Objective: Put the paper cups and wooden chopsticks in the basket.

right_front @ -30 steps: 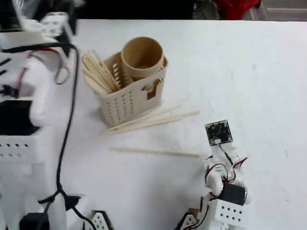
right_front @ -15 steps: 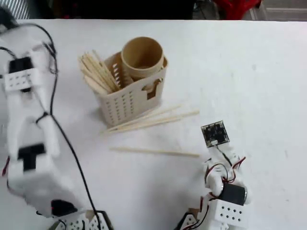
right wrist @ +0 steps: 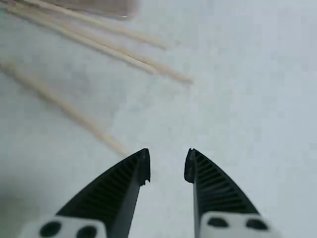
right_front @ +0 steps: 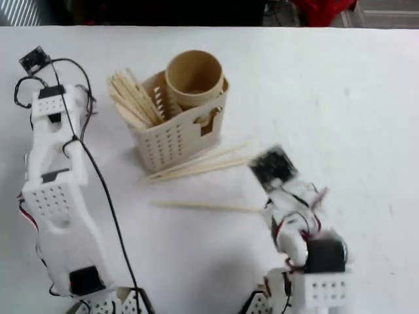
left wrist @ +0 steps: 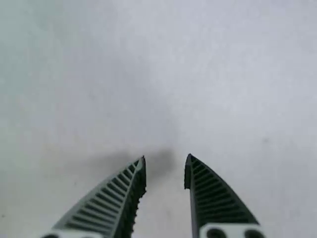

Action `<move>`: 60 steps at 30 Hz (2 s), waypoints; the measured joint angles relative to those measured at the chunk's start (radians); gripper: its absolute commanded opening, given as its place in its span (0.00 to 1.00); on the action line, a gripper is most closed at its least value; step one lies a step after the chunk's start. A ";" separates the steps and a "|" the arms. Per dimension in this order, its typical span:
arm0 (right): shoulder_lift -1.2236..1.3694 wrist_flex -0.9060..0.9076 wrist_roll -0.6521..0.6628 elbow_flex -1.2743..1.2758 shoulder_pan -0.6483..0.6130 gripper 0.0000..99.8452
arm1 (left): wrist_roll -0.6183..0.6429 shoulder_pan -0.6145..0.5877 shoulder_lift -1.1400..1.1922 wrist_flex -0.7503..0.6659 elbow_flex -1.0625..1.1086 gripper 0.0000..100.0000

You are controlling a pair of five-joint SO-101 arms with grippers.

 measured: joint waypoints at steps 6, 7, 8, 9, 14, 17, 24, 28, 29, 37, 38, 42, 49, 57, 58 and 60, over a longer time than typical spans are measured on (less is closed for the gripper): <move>0.425 0.009 0.109 -0.141 -0.318 0.13 | 0.000 0.006 0.000 0.000 0.000 0.14; 0.483 -0.008 0.135 -0.144 -0.364 0.13 | 0.000 0.008 0.000 0.000 0.000 0.14; 0.542 -0.031 0.155 -0.144 -0.391 0.13 | 0.000 0.009 0.000 0.000 0.000 0.14; 0.594 -0.061 0.172 -0.144 -0.405 0.13 | 0.000 0.009 0.000 0.000 0.000 0.14; 0.802 -0.227 0.245 -0.144 -0.423 0.13 | 0.000 0.006 0.000 0.000 0.000 0.14; 0.905 -0.304 0.285 -0.144 -0.439 0.13 | 0.000 0.006 0.000 0.000 0.000 0.14; 1.111 -0.473 0.345 -0.149 -0.445 0.13 | 0.000 0.009 0.000 0.000 0.000 0.15; 1.154 -0.497 0.345 -0.167 -0.445 0.11 | 0.000 0.009 0.000 0.000 0.000 0.15; 1.160 -0.497 0.345 -0.172 -0.445 0.09 | 0.000 0.009 0.000 0.000 0.000 0.15; 1.180 -0.500 0.318 -0.201 -0.442 0.02 | 0.000 0.009 0.000 0.000 0.000 0.15; 1.175 -0.499 0.301 -0.201 -0.442 0.02 | 0.000 0.009 0.000 0.000 0.000 0.15; 1.105 -0.463 0.259 -0.199 -0.445 0.02 | 0.000 0.009 0.000 0.000 0.000 0.15; 0.746 -0.253 0.215 -0.198 -0.456 0.02 | 0.000 0.009 0.000 -0.005 0.000 0.15; 0.253 -0.020 0.028 -0.448 -0.597 0.02 | 0.000 0.009 0.000 -0.031 0.000 0.15; 0.241 -0.020 0.000 -0.505 -0.598 0.02 | 0.000 0.009 0.000 -0.031 0.000 0.15; 0.253 -0.043 -0.060 -0.621 -0.597 0.02 | 0.000 0.009 0.000 -0.031 0.000 0.15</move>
